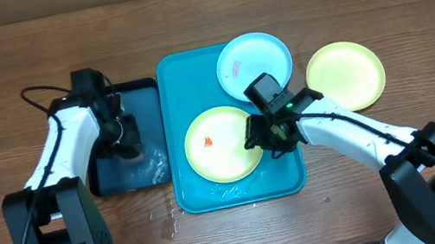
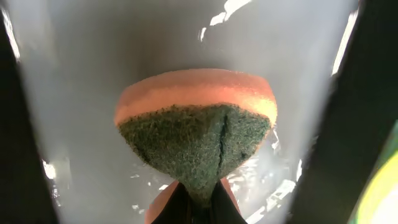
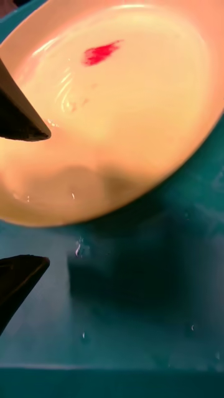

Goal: Clean dirty plates on tray and stack at the side
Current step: 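Lift the sponge with the left gripper above the black tray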

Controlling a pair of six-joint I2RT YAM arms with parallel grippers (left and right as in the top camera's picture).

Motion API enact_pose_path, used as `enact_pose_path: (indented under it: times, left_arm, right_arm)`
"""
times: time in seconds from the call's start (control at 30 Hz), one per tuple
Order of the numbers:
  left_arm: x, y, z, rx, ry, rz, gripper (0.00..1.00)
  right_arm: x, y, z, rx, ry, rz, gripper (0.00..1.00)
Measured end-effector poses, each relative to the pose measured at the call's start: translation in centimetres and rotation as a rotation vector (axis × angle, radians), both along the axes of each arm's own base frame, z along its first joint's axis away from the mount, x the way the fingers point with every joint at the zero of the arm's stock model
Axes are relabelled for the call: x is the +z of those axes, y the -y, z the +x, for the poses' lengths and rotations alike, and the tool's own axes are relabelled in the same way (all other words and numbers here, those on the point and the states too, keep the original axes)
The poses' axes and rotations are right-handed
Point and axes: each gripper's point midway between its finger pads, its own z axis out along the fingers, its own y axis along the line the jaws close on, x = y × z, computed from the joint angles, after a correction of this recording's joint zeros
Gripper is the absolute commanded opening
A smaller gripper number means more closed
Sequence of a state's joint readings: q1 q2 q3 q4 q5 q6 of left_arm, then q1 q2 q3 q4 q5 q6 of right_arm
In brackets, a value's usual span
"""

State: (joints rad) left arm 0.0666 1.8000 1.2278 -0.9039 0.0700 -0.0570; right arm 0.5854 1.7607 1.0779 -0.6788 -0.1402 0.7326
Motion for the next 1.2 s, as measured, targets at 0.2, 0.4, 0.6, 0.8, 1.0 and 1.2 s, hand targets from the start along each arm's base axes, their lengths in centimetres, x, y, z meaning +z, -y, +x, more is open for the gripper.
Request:
enact_pose_path:
  times: [0.2, 0.4, 0.6, 0.8, 1.0, 1.2]
  left_arm:
    - [2.2, 1.4, 1.7, -0.068, 0.111, -0.087, 0.04]
    - [3.0, 2.3, 1.9, -0.106, 0.143, -0.131, 0.04]
    - [3.0, 2.5, 1.9, -0.11, 0.142, -0.143, 0.04]
    - [3.0, 2.5, 1.8, -0.11, 0.138, -0.145, 0.04]
    - [2.2, 2.5, 1.8, -0.11, 0.148, -0.143, 0.04]
    - [-0.2, 2.2, 0.8, -0.076, 0.131, -0.12, 0.04]
  right_arm:
    - [-0.2, -0.4, -0.4, 0.003, 0.002, -0.002, 0.61]
    - [-0.7, -0.4, 0.0, -0.042, -0.002, -0.007, 0.47]
    - [-0.9, -0.6, 0.5, -0.063, 0.012, 0.004, 0.25]
    - [-1.1, -0.3, 0.1, -0.065, -0.006, -0.009, 0.19]
    - [-1.1, -0.3, 0.2, -0.066, -0.005, -0.008, 0.05]
    - [-1.1, -0.4, 0.3, -0.065, 0.002, -0.004, 0.06]
